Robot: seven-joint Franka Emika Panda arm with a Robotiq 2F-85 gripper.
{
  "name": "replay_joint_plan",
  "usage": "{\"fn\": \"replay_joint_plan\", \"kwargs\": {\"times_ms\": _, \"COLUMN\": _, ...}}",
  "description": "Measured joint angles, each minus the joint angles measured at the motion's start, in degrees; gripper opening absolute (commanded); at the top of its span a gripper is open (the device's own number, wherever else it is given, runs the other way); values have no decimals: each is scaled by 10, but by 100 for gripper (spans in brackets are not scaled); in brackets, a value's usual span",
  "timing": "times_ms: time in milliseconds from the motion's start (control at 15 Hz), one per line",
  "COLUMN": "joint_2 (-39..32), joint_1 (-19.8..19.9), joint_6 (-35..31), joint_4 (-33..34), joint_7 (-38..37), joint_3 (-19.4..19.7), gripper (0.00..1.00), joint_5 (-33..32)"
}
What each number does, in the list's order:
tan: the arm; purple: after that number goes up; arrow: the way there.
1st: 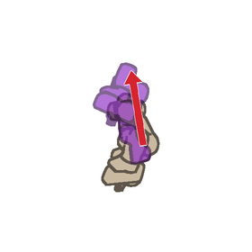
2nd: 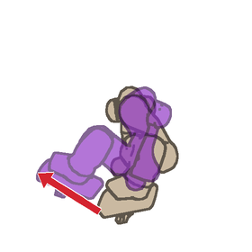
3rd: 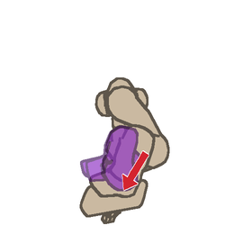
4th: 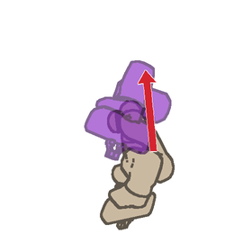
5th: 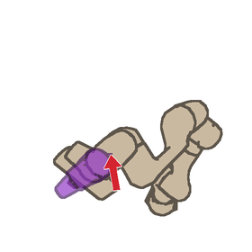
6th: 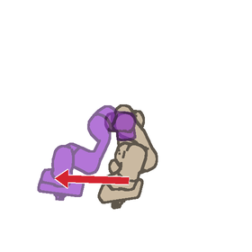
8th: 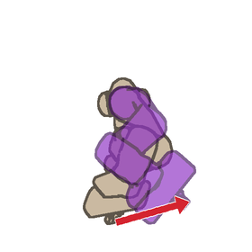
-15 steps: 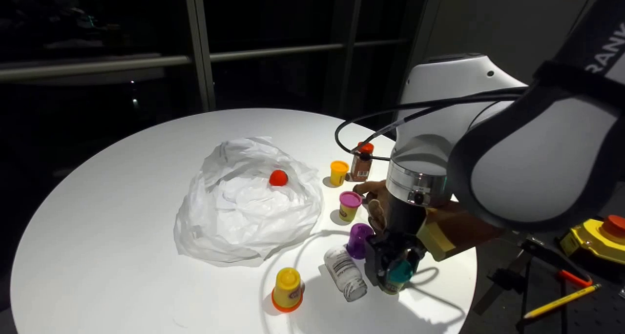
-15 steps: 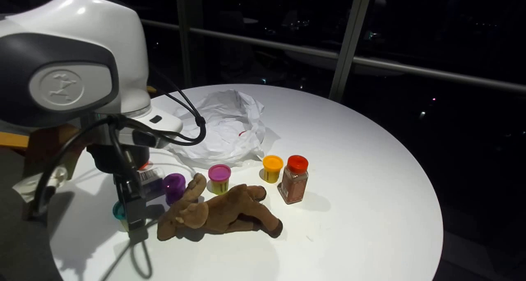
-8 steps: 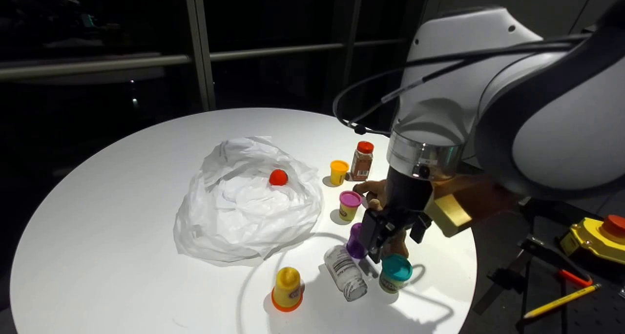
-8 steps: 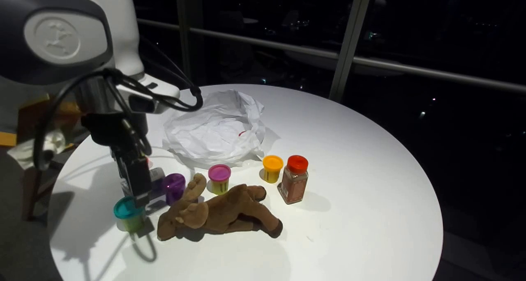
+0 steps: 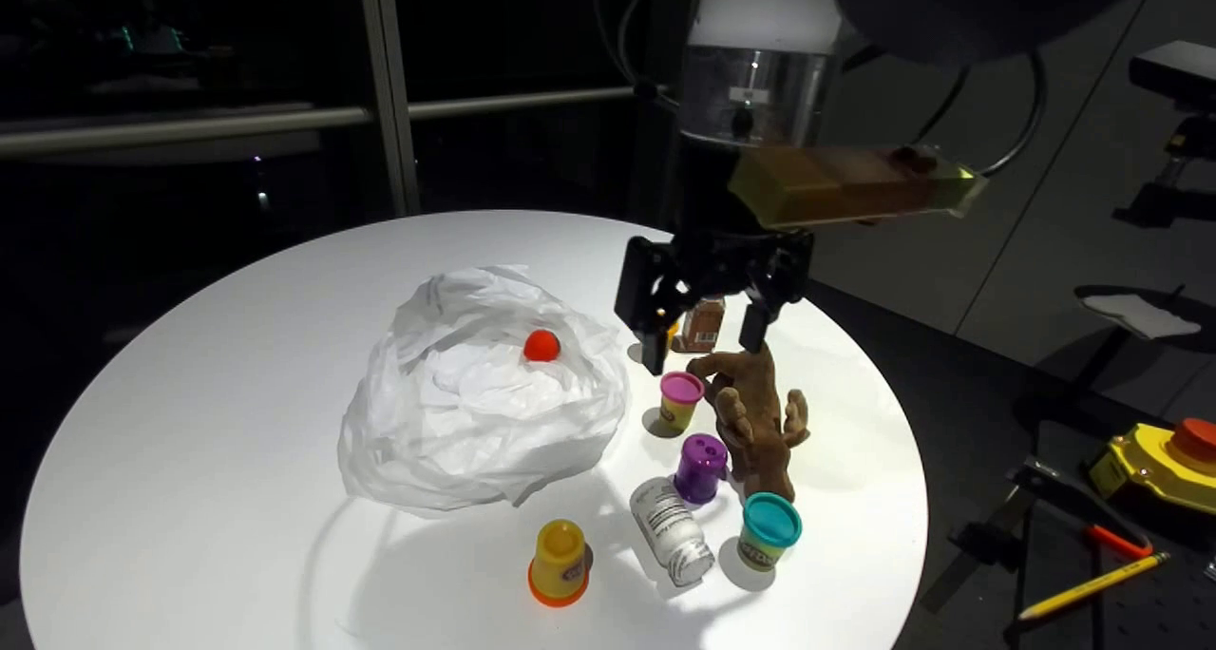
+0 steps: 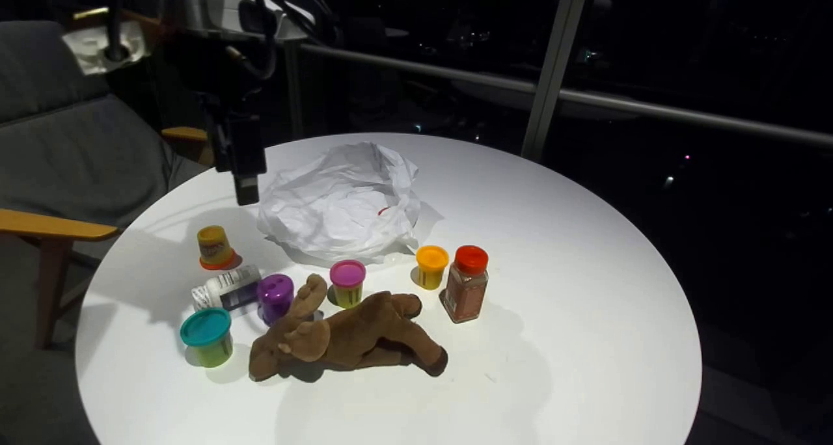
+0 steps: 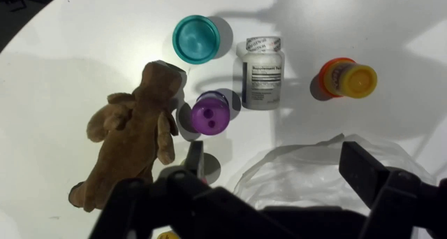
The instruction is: Remove the contents from the plastic bag.
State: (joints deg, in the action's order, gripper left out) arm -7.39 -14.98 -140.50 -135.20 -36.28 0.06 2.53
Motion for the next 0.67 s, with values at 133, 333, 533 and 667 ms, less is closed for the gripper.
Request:
{"fn": "replay_joint_plan", "kwargs": {"times_ms": 133, "joint_2": -35, "joint_1": 14, "joint_6": 14, "joint_4": 56, "joint_7": -19, "joint_3": -4, "gripper": 100, "joint_5": 12}}
{"fn": "replay_joint_plan", "kwargs": {"times_ms": 333, "joint_2": -104, "joint_1": 27, "joint_6": 20, "joint_4": 142, "joint_7": -69, "joint_3": -4, "gripper": 100, "joint_5": 26}}
{"fn": "replay_joint_plan", "kwargs": {"times_ms": 533, "joint_2": -172, "joint_1": 26, "joint_6": 17, "joint_4": 212, "joint_7": -135, "joint_3": 0, "gripper": 100, "joint_5": 26}}
{"fn": "replay_joint_plan", "kwargs": {"times_ms": 667, "joint_2": -215, "joint_1": 20, "joint_6": 13, "joint_4": 254, "joint_7": -176, "joint_3": 5, "gripper": 100, "joint_5": 24}}
